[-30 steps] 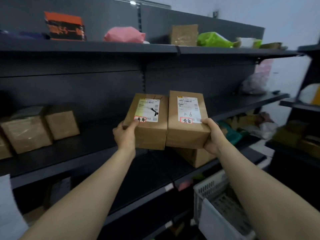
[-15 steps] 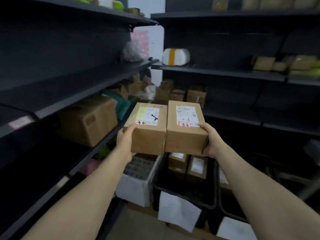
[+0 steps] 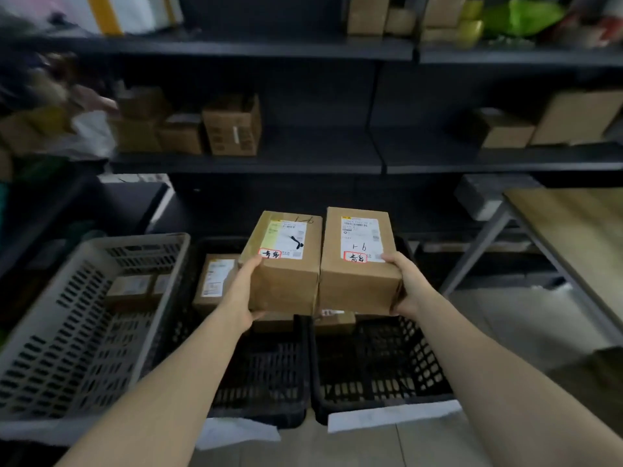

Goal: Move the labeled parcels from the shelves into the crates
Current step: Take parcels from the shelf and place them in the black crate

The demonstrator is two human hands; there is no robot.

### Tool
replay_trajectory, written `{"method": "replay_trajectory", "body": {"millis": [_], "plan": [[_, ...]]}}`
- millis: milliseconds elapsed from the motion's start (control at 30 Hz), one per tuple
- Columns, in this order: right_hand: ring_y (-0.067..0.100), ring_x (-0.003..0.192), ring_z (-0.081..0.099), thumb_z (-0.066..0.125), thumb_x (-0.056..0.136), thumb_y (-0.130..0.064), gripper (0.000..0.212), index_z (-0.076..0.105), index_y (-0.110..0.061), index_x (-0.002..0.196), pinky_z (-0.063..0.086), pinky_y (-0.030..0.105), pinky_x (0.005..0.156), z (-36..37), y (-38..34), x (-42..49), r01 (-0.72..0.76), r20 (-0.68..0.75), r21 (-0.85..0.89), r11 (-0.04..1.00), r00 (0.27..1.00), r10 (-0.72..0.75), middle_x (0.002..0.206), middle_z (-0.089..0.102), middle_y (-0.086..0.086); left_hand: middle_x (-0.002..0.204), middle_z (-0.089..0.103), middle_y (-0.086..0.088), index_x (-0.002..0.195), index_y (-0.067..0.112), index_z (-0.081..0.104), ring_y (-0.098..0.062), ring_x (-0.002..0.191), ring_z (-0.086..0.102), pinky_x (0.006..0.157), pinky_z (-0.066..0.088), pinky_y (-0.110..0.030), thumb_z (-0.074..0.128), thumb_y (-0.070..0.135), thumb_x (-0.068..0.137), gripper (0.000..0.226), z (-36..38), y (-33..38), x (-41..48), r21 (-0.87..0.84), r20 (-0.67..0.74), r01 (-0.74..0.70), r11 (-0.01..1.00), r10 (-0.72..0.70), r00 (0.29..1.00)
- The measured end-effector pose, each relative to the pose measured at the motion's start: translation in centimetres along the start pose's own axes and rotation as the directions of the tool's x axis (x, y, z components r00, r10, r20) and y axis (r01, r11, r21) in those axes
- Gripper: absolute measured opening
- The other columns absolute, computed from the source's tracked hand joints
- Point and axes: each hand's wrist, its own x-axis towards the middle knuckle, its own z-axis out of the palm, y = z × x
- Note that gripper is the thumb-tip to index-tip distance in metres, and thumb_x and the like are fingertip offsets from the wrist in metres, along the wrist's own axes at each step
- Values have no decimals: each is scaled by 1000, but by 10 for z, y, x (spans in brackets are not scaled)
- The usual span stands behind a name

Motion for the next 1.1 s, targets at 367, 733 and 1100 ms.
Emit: {"method": "replay_trajectory", "body": {"millis": [367,733,1100], "plan": [[42,119,47,78,74,-18,104,10,-38,150,46,59,93,-39,143,128,-177,-359,397,901,873,330,140,39,15,113,58,0,107,35,50,-22,102,56,83,54,-52,68,40,81,33,67,-54,104,212,43,-120,970,114,993],[39,115,54,70,85,-20,58,42,-11,135,51,57,77,-11,236,226,-412,-300,453,791,765,570,124,56,15,108,63,1,123,20,55,-7,90,58,63,44,-20,60,34,89,37,74,-92,169,321,231,-298,899,231,945],[42,126,43,62,88,-4,77,21,-27,149,41,61,99,-27,240,258,-293,-482,248,923,789,380,143,40,21,107,65,0,104,27,58,-12,97,61,70,47,-20,61,34,88,18,86,-100,176,296,325,-341,892,241,914]]}}
